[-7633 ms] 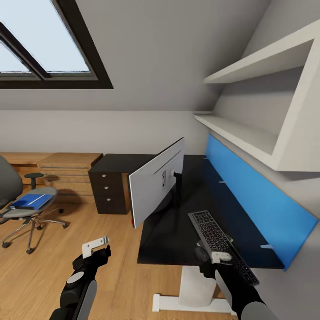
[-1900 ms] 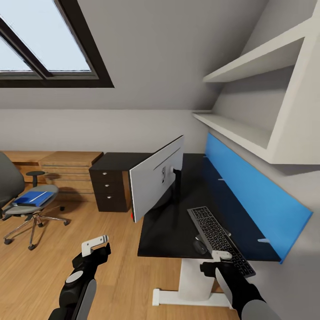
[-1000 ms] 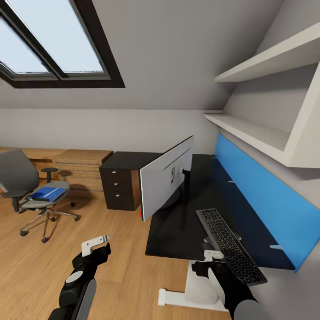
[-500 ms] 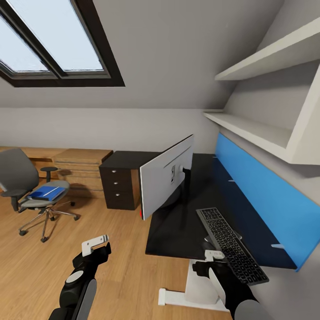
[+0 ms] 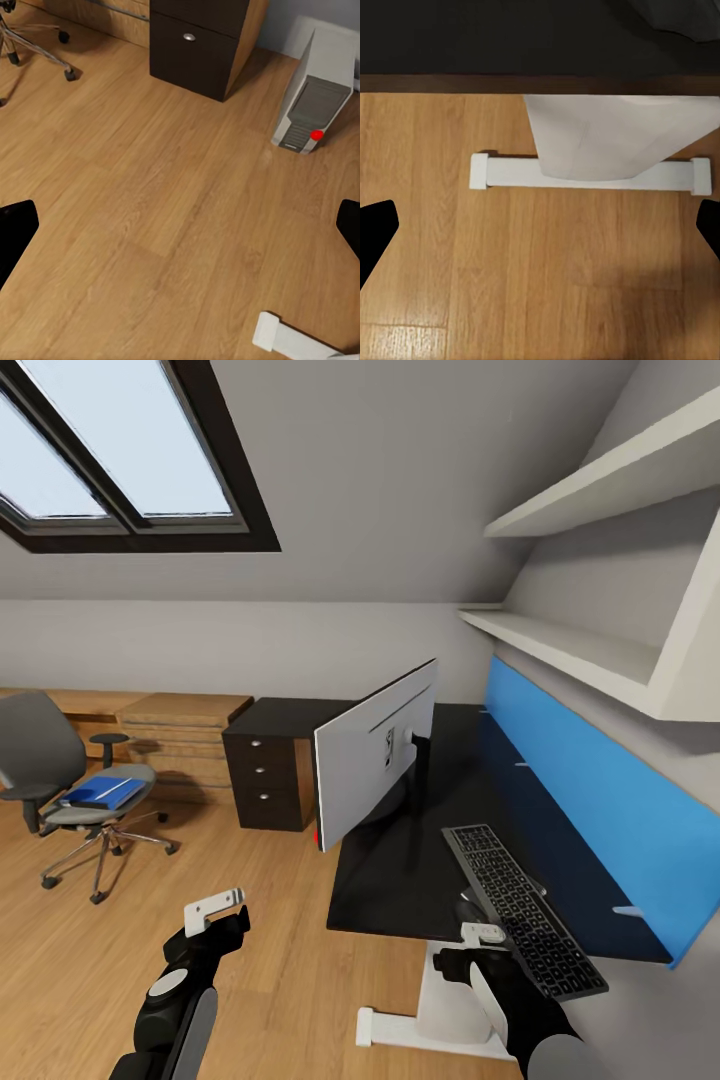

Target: In the bedroom, organize the workspace by keeping the computer under the desk, ensuring the monitor is on the desk, placing the keyboard on the desk next to the monitor, placing the mouse on the desk next to the keyboard, moving the folder from the swivel chair onto the desk next to the mouse, stacking the notebook on top of the folder with the pen on top of the notebook, and positioning the swivel chair next to the desk.

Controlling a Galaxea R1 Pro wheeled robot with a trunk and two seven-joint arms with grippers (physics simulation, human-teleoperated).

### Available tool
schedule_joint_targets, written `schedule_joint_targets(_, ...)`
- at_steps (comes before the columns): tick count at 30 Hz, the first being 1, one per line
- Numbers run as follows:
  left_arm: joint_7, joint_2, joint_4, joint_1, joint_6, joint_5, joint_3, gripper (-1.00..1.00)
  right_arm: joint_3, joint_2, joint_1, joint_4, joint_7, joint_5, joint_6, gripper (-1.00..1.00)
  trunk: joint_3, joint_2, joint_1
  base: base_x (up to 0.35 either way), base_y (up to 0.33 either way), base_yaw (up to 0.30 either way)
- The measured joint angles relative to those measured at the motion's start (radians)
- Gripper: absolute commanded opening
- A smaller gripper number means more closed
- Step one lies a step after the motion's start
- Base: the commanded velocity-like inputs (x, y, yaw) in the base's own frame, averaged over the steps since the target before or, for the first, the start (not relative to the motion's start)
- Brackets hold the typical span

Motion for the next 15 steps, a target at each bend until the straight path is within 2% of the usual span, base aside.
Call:
schedule_joint_targets(8, -0.001, 0.003, 0.004, 0.0, 0.0, -0.002, 0.001, 1.0, 0.0, 0.0, 0.0, 0.0, 0.0, 0.001, 0.0, 1.0, 0.0, 0.0, 0.0, 0.0, -0.006, 0.0)
schedule_joint_targets(15, -0.002, 0.005, 0.006, 0.0, 0.0, -0.005, 0.003, 1.0, 0.0, -0.001, 0.0, 0.0, 0.0, 0.003, 0.001, 1.0, 0.0, 0.0, 0.0, 0.0, -0.193, 0.0)
